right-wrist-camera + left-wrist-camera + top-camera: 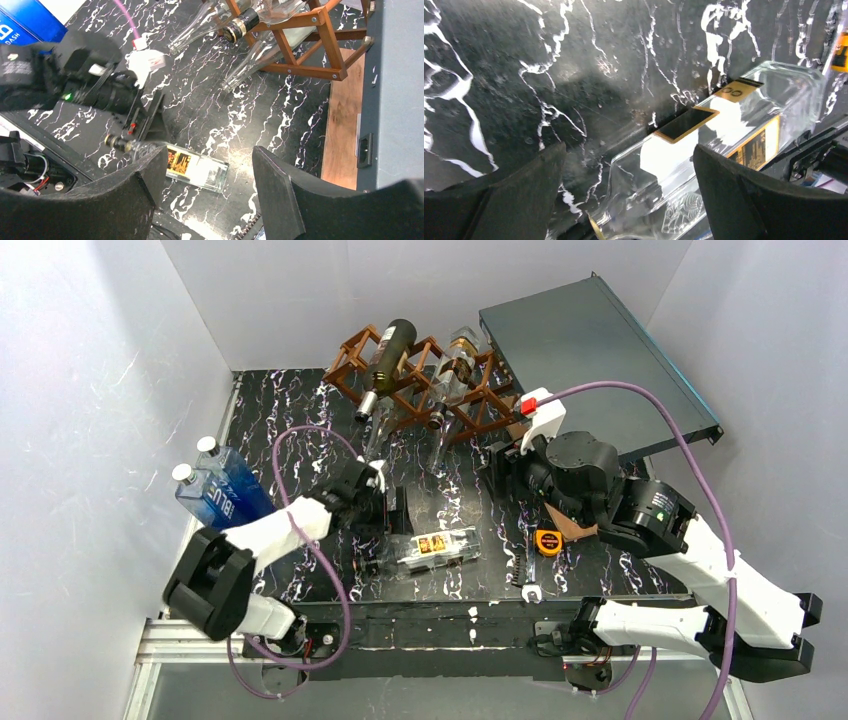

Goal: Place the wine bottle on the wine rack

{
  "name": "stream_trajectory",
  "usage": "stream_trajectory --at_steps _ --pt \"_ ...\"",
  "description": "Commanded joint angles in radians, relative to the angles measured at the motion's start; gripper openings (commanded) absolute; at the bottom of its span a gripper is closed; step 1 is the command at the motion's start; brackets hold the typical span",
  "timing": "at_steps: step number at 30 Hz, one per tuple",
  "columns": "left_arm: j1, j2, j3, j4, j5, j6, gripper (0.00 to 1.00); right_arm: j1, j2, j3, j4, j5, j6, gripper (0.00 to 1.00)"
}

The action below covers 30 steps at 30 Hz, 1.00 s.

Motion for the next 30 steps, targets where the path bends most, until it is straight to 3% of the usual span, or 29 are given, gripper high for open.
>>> stream_trajectory --at_steps 1,4,20,30 --pt "-0.088 -0.267 -0.15 -0.058 0.055 -0.085 0.98 0.004 -0.016 -0.022 0.05 -0.009 0.012 0.71" --pt "-0.117 -0.31 -0.133 -0.085 0.008 -0.065 0.98 0.004 0.008 -0.018 0.063 -0.029 0.008 0.71" --pt "-0.474 -0.192 -0.067 -0.121 -0.317 0.092 0.98 0.004 -0.019 -0.044 0.066 -0.038 0.033 0.71" --pt "-0.576 -0.027 0.002 -0.154 -0.423 0.115 0.96 0.003 -0.026 -0.052 0.064 -0.041 0.041 0.71"
